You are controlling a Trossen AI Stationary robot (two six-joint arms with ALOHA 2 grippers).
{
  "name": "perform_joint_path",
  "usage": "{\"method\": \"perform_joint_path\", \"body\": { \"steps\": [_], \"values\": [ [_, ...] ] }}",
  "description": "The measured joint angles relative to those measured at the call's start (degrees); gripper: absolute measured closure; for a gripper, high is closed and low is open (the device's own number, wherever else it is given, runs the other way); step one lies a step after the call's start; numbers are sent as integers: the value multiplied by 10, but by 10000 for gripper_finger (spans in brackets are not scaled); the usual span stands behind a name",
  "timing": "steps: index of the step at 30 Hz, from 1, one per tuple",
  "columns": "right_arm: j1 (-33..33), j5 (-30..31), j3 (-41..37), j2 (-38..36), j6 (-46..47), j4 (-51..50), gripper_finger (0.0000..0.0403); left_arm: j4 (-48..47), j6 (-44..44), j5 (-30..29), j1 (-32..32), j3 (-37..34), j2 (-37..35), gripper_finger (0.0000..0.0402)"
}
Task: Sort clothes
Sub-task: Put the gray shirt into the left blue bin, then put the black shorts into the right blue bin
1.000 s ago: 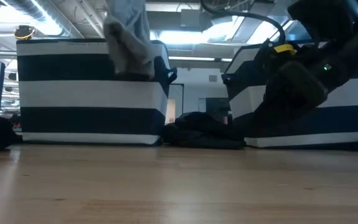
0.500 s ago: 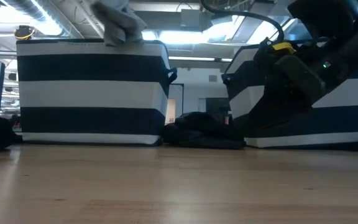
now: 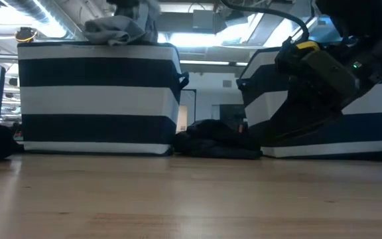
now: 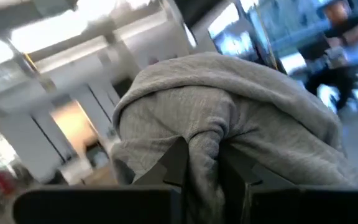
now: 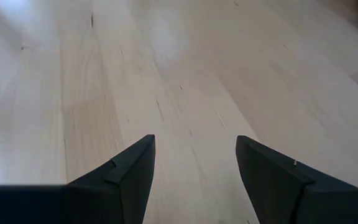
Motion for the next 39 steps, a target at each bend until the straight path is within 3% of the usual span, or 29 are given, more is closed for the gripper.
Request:
{"method": "perform_joint_path", "body": {
  "steps": [10,24,39],
  "values": [
    [0,10,0,0,-2,-4,178,-286,-128,13,-5,-1,-1,363],
    [0,10,0,0,-16,-4,178,-481,-222,21,-5,-28,-1,359],
    [0,10,0,0,-17,-4,178,-503,-261,23,-5,-21,-1,225]
  ]
}}
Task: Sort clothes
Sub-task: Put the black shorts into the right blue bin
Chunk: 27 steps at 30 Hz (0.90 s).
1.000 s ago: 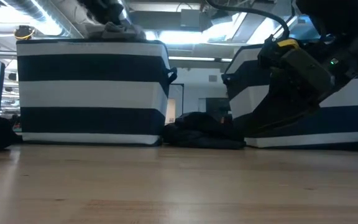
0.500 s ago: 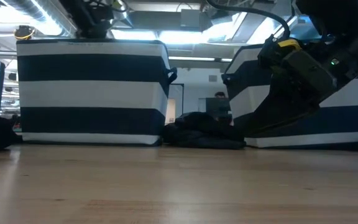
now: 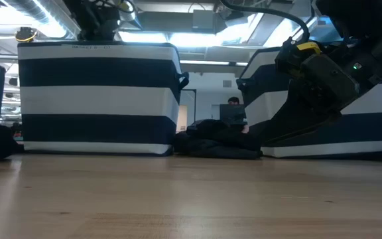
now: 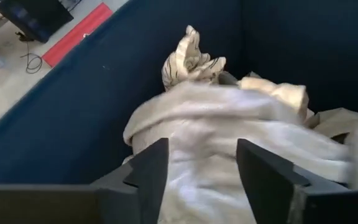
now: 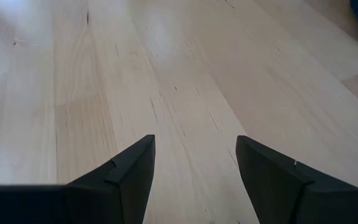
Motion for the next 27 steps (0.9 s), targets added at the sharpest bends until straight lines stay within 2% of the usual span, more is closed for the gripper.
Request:
{"method": "perform_joint_path", "body": {
  "steps": [8,10,13,15,18,27],
  "values": [
    [-1,0,0,0,-3,0,178,-74,-18,9,-4,97,-1,180],
    [-1,5,0,0,-12,0,178,-81,-39,53,-11,110,-4,177],
    [-1,14,0,0,-15,0,178,-65,-44,156,-35,111,-12,178],
    [-1,14,0,0,-15,0,178,-65,-49,192,-63,111,-14,181],
    [-1,14,0,0,-15,0,178,-65,-56,188,-115,107,-20,186],
    [-1,14,0,0,-15,3,178,-79,-98,123,-275,107,-32,196]
  ]
}}
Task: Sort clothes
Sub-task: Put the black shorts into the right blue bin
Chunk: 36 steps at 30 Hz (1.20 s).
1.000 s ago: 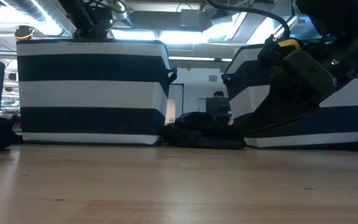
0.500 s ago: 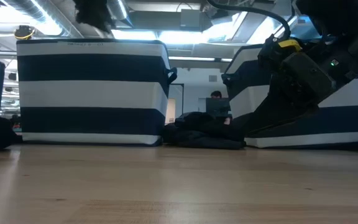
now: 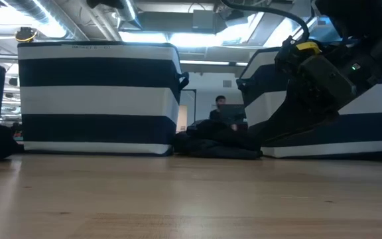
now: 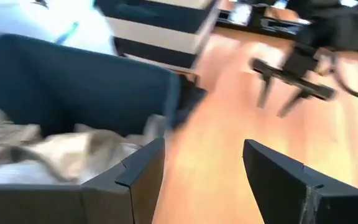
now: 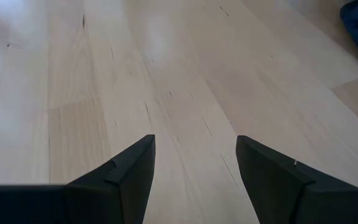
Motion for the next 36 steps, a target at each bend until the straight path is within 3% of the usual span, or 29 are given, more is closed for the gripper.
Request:
{"method": "perform_joint_path", "body": {
  "steps": [5,8,16,24,31,36],
  "values": [
    [0,0,0,0,0,1,178,7,-29,-7,-92,-30,-7,196],
    [0,0,0,0,0,1,178,23,-50,-41,-145,-74,-21,196],
    [0,1,0,0,-20,16,178,155,-71,-65,-240,-215,-86,196],
    [-13,30,54,-9,-115,-55,178,208,-82,-66,-265,-322,-147,196],
    [-72,60,103,-8,-253,-54,178,259,-86,-66,-270,-372,-152,196],
    [-115,49,115,-7,-316,-52,178,294,-114,-66,-270,-411,-151,196]
  ]
}}
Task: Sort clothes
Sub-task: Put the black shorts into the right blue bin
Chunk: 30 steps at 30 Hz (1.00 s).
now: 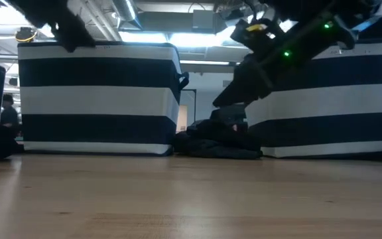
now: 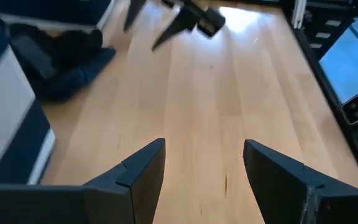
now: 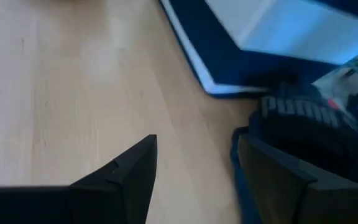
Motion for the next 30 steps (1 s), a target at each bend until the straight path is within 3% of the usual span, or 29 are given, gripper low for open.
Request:
{"method": "perform_joint_path", "body": {
  "steps": [8,16,20,30],
  "values": [
    [-7,-5,24,29,-45,4,178,-32,-115,-9,0,-49,6,196],
    [-13,-27,24,35,-22,5,178,-244,-266,2,-3,-32,10,196],
    [-12,-30,24,35,-3,5,178,-324,-341,38,-3,-32,21,196],
    [-13,-35,24,35,5,4,178,-355,-414,61,-46,-32,102,196]
  ]
}}
